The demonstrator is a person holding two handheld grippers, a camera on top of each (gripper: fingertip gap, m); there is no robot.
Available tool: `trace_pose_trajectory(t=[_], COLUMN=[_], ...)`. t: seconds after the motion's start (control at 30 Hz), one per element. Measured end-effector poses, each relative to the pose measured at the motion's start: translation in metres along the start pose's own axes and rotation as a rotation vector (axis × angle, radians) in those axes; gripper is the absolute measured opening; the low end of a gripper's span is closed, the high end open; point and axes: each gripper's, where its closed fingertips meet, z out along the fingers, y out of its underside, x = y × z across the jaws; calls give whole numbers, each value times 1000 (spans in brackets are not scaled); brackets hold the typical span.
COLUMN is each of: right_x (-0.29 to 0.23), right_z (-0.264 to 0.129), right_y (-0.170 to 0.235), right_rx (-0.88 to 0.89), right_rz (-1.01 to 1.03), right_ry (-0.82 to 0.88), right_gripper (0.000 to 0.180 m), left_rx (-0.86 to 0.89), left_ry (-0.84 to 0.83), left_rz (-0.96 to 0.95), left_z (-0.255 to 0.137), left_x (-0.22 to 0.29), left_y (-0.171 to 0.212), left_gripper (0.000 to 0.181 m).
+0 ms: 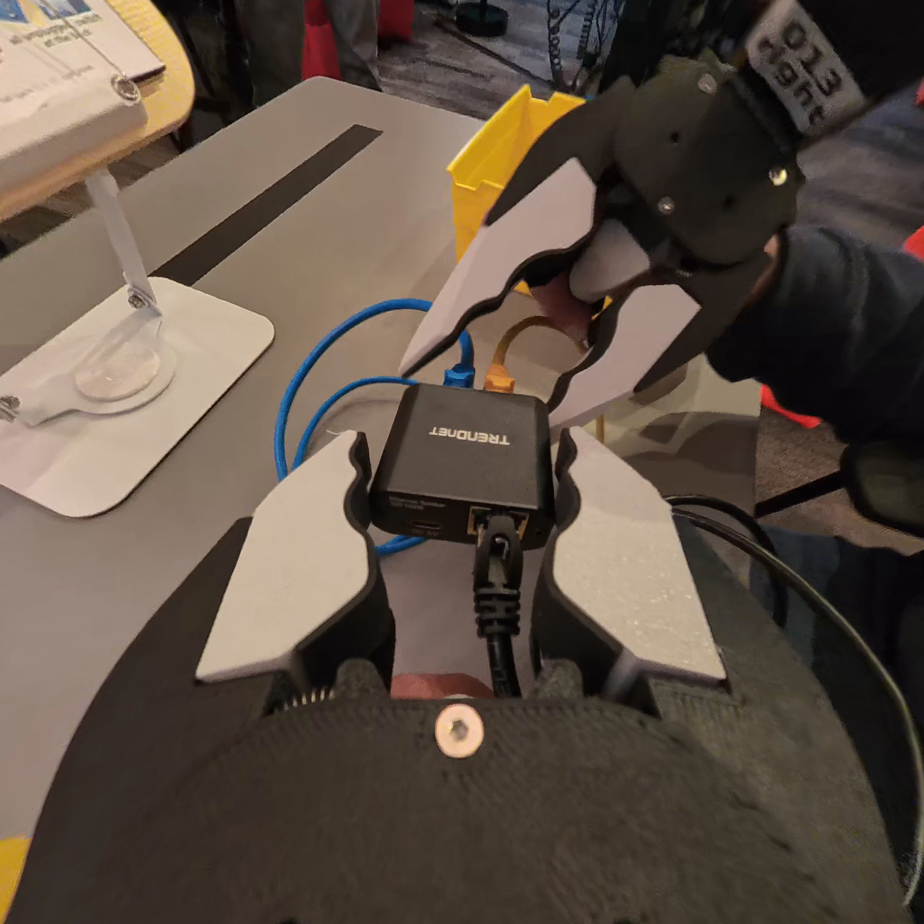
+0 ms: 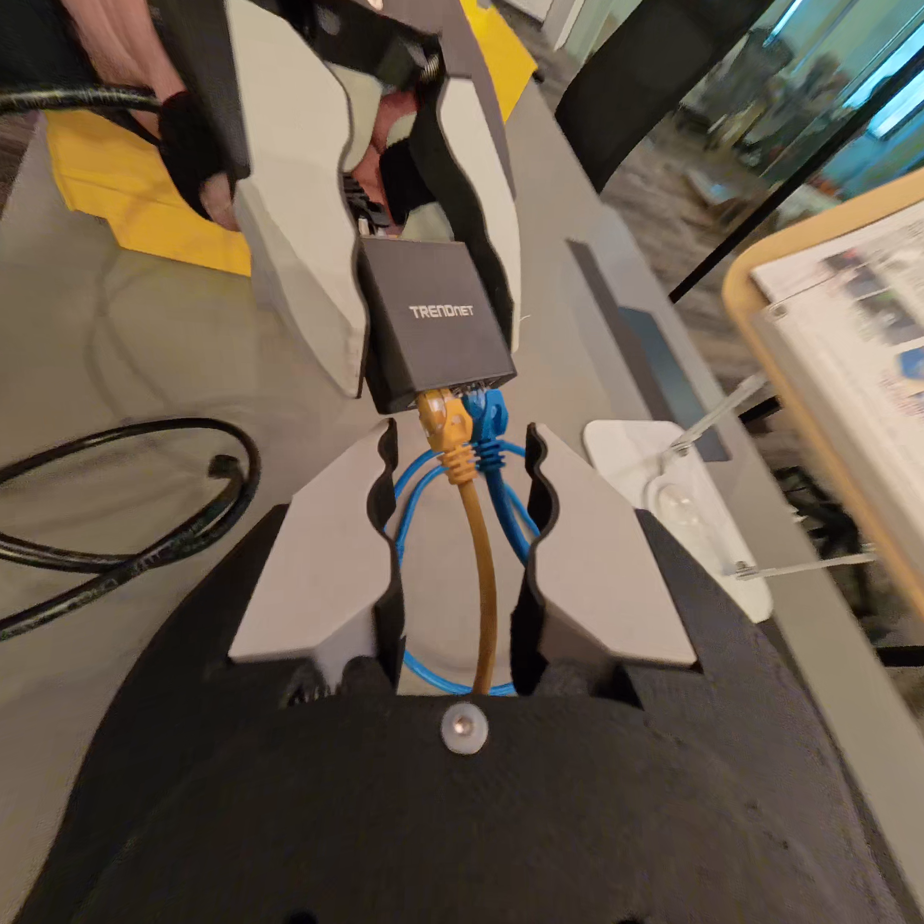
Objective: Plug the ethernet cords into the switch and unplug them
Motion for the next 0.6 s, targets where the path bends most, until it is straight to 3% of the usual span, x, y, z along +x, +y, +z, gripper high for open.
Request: trace_pose_trajectory(t=[0.23, 0.6], right_x=[-1, -6], right_z=[-24, -12], right_y=[-30, -39], right_rx=[60, -69], right_rz=[-268, -645], right_ry=[121, 222], right_gripper=[29, 15], left_rx=[18, 15], left_ry=[91, 172], left_rz=[-177, -303], left_z=[-18, -23], left_x=[-2, 5], left_y=[-3, -4], left_gripper=[71, 71])
